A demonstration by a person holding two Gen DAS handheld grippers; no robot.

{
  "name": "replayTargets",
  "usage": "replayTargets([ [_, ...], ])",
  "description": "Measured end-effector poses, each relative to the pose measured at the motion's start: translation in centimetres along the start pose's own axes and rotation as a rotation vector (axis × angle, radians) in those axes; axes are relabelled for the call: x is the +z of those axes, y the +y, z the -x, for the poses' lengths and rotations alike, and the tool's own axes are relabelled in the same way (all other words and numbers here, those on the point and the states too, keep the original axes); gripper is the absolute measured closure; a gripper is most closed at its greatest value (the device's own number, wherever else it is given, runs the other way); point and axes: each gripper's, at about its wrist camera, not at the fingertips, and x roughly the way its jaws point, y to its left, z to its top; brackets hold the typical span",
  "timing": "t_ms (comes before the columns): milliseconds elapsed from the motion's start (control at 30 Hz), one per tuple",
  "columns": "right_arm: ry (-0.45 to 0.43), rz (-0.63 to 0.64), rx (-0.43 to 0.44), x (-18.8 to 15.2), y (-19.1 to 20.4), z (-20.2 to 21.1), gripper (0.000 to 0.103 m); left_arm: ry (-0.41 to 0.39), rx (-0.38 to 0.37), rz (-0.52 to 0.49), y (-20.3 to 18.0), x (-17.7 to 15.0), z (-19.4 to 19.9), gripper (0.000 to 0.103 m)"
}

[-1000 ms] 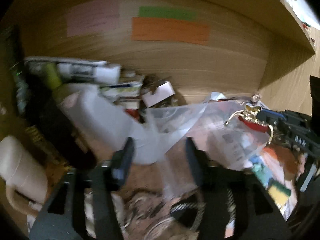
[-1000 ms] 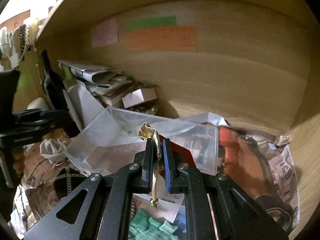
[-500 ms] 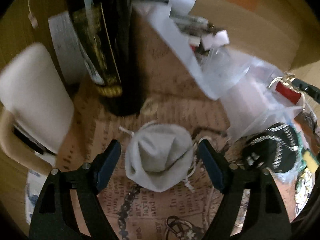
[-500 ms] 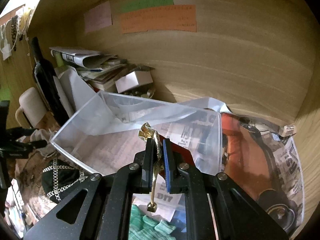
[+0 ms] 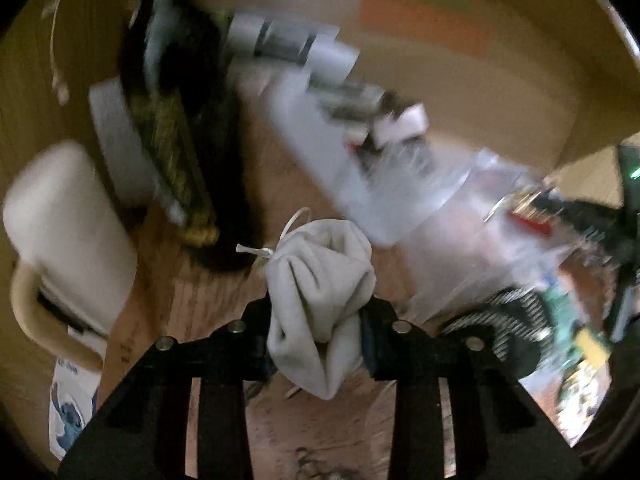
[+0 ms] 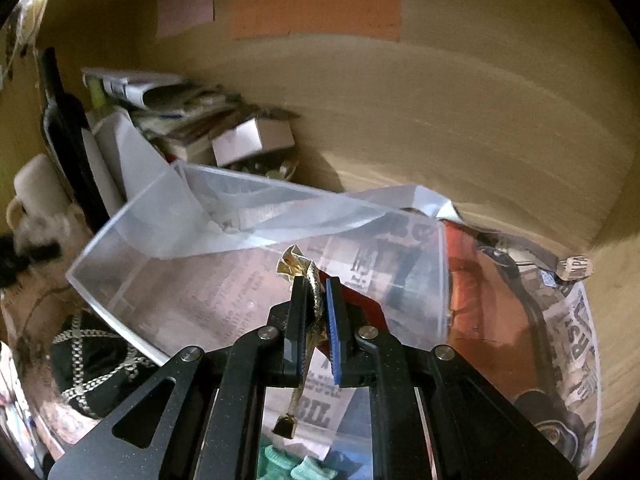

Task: Organize soft objects
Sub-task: 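Lift both pouches and carry them over the clear plastic box, then open both tools to drop the pouches into the clear box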

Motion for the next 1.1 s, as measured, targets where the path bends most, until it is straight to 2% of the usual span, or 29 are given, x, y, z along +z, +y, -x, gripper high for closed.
replayTargets([
  [167, 0.069, 0.059, 0.008, -0.1, 1.1, -1.8, 0.095, -0.043, -0.083, -0.021, -2.6, 2.7, 0.4, 0.070],
  [300, 0.096, 0.068, 0.031, -0.2, 1.6, -2.1, 0.095, -0.034, -0.116, -0.061, -5.0, 4.5, -1.8, 0.070],
  [467, 0.122, 0.063, 0.073, -0.4, 1.5, -2.0, 0.082, 0.039, -0.139, -0.100, -7.7, 5.5, -4.9, 0.069],
  [633, 0.100, 0.038, 0.096, -0.7, 1.4, -1.0, 0.064, 0.035, -0.131, -0.147, -9.8, 6.1, -6.1, 0.065],
  [700, 0.080, 0.035, 0.101, -0.8, 1.4, -0.2, 0.062, 0.047, -0.144, -0.162, -10.5, 6.2, -6.7, 0.064],
  [767, 0.061, 0.030, 0.103, -0.7, 1.5, 0.4, 0.060, 0.052, -0.134, -0.173, -11.0, 6.3, -7.0, 0.056],
  [900, 0.009, 0.016, 0.098, -0.9, 1.6, 2.3, 0.042, 0.053, -0.135, -0.170, -11.1, 6.0, -6.8, 0.043],
  [967, -0.018, 0.015, 0.089, -1.0, 1.7, 3.2, 0.037, 0.048, -0.138, -0.167, -11.0, 6.0, -6.5, 0.031],
  [1100, -0.075, 0.016, 0.057, -1.3, 2.0, 5.5, 0.031, 0.028, -0.144, -0.169, -11.3, 6.0, -5.3, 0.028],
])
